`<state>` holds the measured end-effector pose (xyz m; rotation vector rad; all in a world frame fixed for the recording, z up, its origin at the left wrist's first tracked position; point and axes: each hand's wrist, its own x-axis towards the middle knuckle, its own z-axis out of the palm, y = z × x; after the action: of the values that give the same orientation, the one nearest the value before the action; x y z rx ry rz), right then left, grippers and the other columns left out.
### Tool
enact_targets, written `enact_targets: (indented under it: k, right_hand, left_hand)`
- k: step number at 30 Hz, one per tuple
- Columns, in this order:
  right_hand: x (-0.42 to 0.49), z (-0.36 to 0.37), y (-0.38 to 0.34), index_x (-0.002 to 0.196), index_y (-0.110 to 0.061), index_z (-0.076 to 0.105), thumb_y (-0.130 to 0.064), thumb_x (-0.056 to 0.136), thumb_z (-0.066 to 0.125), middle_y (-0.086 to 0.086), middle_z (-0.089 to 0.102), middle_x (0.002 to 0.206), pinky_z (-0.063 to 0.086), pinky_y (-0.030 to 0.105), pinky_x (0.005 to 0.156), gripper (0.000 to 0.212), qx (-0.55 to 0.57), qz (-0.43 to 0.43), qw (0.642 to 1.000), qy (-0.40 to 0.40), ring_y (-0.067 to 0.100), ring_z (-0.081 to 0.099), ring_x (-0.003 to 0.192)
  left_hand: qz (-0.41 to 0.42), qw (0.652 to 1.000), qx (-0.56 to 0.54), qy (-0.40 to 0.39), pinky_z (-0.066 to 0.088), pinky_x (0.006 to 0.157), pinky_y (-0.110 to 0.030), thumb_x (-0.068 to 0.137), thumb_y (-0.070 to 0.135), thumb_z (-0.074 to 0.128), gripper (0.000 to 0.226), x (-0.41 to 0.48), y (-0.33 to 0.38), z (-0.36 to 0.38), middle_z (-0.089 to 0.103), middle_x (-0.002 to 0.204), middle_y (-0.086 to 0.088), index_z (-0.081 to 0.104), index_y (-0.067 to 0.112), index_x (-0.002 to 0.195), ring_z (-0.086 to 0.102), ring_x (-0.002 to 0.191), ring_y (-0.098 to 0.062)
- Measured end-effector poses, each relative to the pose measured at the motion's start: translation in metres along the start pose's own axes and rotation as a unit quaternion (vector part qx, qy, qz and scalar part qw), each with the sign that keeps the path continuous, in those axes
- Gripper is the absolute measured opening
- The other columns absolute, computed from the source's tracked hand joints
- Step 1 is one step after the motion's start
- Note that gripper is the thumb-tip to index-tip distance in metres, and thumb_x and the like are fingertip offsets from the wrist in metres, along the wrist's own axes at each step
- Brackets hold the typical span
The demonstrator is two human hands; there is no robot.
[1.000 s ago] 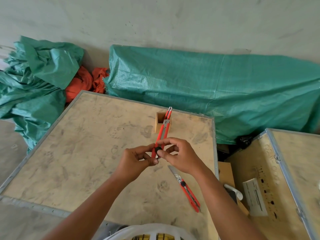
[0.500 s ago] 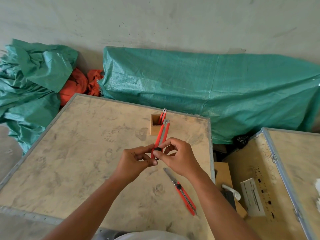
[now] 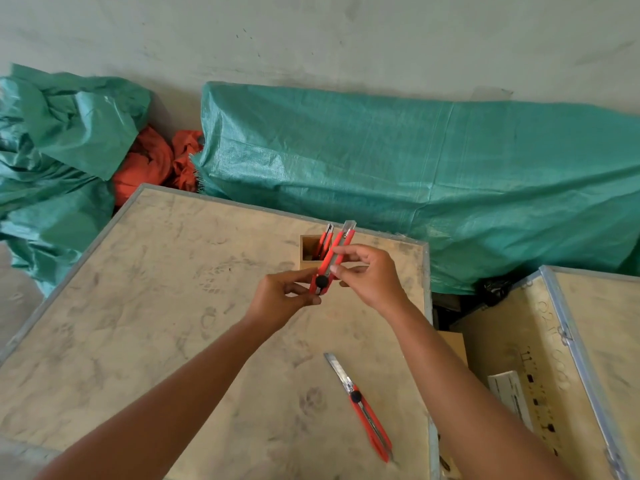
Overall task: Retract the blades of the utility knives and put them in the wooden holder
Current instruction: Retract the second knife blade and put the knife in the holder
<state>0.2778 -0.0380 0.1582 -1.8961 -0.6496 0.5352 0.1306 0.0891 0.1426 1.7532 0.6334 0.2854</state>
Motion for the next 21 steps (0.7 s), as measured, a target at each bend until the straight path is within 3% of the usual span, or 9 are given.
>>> enact_targets:
  k: [4, 8, 13, 15, 17, 21]
  right_hand:
    - [0.052, 0.005, 0.014, 0.108, -0.021, 0.08, -0.007, 0.082, 0.081, 0.002, 0.077, 0.108, 0.067, 0.038, 0.075, 0.029, -0.049, -0.018, 0.997, 0.048, 0.015, 0.077, 0.084]
    - [0.089, 0.025, 0.034, 0.105, -0.022, 0.081, -0.007, 0.08, 0.083, 0.001, 0.079, 0.108, 0.064, 0.042, 0.083, 0.029, -0.085, -0.024, 0.991, 0.101, 0.02, 0.077, 0.086]
    - [0.11, 0.049, 0.052, 0.109, -0.016, 0.08, -0.005, 0.086, 0.077, 0.006, 0.079, 0.11, 0.055, 0.023, 0.085, 0.026, -0.123, -0.041, 0.984, 0.126, 0.021, 0.074, 0.095]
    - [0.115, 0.055, 0.058, 0.109, -0.014, 0.081, -0.003, 0.087, 0.075, 0.008, 0.079, 0.109, 0.056, 0.027, 0.087, 0.025, -0.138, -0.044, 0.982, 0.118, 0.023, 0.074, 0.096]
    - [0.117, 0.059, 0.063, 0.11, -0.012, 0.08, -0.001, 0.087, 0.073, 0.01, 0.079, 0.109, 0.055, 0.029, 0.089, 0.026, -0.156, -0.047, 0.981, 0.105, 0.025, 0.073, 0.097]
    - [0.12, 0.065, 0.066, 0.11, -0.01, 0.08, 0.001, 0.088, 0.071, 0.012, 0.079, 0.108, 0.049, 0.021, 0.087, 0.027, -0.181, -0.059, 0.977, 0.097, 0.026, 0.072, 0.098]
  left_hand:
    - [-0.019, 0.999, 0.038, 0.017, 0.057, 0.092, -0.039, 0.072, 0.01, 0.086, 0.048, 0.054, -0.017, 0.004, 0.079, 0.097, 0.002, 0.072, 0.022, 0.116, 0.075, 0.084, -0.011]
    - [-0.01, 0.991, 0.122, 0.048, 0.053, 0.092, -0.035, 0.075, 0.014, 0.084, 0.049, 0.095, -0.026, 0.006, 0.073, 0.115, -0.002, 0.069, 0.021, 0.121, 0.066, 0.099, -0.016]
    - [-0.055, 0.975, 0.208, 0.047, 0.044, 0.108, -0.042, 0.077, 0.024, 0.083, 0.071, 0.133, -0.052, 0.008, 0.052, 0.143, -0.009, 0.052, 0.015, 0.14, 0.052, 0.127, -0.028]
    - [-0.065, 0.972, 0.223, 0.028, 0.045, 0.105, -0.041, 0.078, 0.025, 0.082, 0.071, 0.142, -0.06, 0.011, 0.053, 0.142, -0.011, 0.051, 0.012, 0.141, 0.054, 0.125, -0.029]
    - [-0.069, 0.971, 0.228, 0.021, 0.049, 0.093, -0.033, 0.079, 0.022, 0.081, 0.062, 0.148, -0.064, 0.013, 0.059, 0.135, -0.011, 0.057, 0.013, 0.135, 0.059, 0.115, -0.028]
    - [-0.073, 0.974, 0.216, 0.02, 0.046, 0.08, -0.025, 0.08, 0.011, 0.079, 0.049, 0.153, -0.069, 0.013, 0.062, 0.129, -0.009, 0.064, 0.011, 0.127, 0.064, 0.104, -0.025]
